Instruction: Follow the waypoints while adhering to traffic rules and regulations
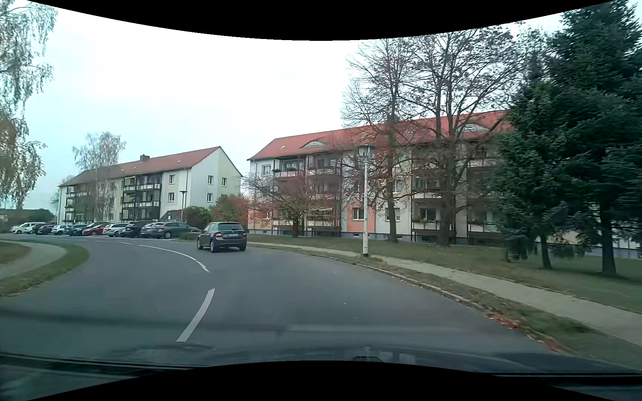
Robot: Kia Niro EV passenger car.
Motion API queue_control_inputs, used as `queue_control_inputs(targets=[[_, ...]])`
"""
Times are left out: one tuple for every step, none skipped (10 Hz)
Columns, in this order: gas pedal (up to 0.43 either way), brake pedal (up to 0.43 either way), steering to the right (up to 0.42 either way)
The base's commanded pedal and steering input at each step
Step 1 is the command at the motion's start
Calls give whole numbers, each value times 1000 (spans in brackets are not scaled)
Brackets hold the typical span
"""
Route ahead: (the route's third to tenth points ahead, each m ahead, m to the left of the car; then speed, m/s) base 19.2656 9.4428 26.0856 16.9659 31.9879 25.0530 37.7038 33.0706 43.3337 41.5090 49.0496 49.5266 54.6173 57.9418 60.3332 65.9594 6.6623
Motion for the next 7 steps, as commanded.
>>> queue_control_inputs(targets=[[138,0,-127],[138,0,-130],[138,0,-133],[138,0,-136],[138,0,-139],[138,0,-140],[138,0,-141]])
